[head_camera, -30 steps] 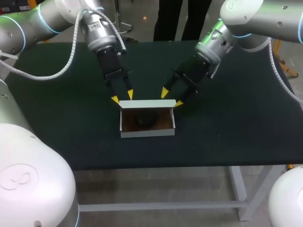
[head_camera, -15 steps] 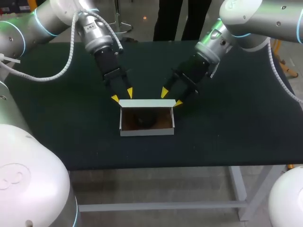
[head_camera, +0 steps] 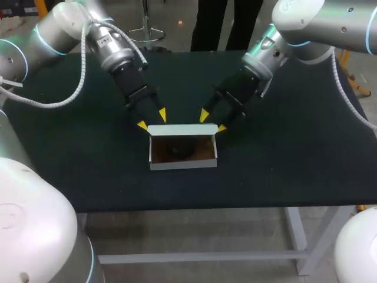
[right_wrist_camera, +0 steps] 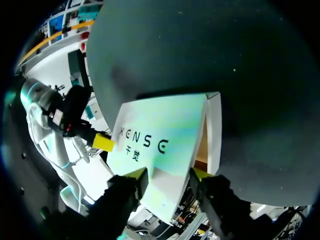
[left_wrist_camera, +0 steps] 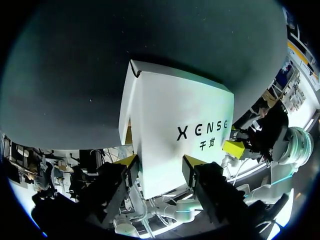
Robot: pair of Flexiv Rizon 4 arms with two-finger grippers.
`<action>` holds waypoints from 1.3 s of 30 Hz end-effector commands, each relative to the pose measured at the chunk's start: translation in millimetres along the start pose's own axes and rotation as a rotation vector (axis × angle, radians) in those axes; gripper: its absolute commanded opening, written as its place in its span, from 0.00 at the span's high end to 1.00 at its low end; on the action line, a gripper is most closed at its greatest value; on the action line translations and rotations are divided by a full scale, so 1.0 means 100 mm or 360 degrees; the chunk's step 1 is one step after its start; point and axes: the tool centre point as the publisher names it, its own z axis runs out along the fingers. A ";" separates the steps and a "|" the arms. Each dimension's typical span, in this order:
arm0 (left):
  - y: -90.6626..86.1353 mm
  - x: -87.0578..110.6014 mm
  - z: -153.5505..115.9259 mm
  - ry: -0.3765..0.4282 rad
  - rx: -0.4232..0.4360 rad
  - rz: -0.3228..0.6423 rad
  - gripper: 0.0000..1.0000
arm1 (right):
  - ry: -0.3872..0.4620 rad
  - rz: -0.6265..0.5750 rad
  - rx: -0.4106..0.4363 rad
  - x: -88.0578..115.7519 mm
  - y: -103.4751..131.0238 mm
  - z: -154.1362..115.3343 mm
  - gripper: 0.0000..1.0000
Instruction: Assemble the packaging by folding the flat box into shape, placing the metal phone stand inside, and closing the box properly
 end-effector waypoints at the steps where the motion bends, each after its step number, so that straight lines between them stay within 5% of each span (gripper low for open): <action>1: -0.03 0.00 0.04 0.0046 -0.0013 0.0005 0.46 | 0.0000 -0.0002 0.0021 0.02 0.05 0.01 0.43; 39: 0.02 -0.06 0.08 0.0531 0.0049 0.0113 0.59 | 0.0015 0.0000 0.0032 -0.02 0.07 0.01 0.47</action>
